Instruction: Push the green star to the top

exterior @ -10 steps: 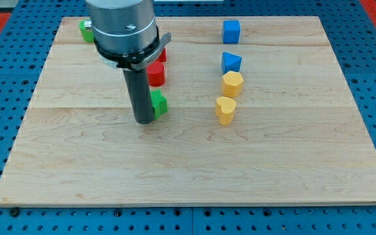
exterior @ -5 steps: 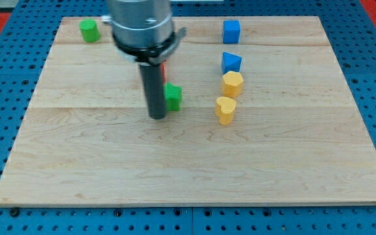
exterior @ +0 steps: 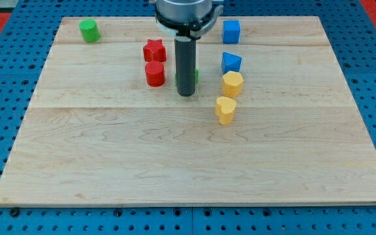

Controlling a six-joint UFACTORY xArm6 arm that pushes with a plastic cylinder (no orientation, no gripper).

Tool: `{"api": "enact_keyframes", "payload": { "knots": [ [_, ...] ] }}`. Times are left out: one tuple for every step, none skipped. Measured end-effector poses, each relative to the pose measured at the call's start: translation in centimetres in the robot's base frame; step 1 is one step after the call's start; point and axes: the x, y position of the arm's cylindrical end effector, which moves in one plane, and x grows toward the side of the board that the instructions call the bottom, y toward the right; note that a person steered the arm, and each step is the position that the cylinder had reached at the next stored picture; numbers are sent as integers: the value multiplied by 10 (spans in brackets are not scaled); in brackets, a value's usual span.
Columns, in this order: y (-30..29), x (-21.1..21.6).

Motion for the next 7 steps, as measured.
{"api": "enact_keyframes", "payload": {
  "knots": [
    [0, -33],
    [0, -79],
    [25, -81],
    [34, -118],
    [18, -151],
    [-11, -153],
    [3, -150]
  ]
}}
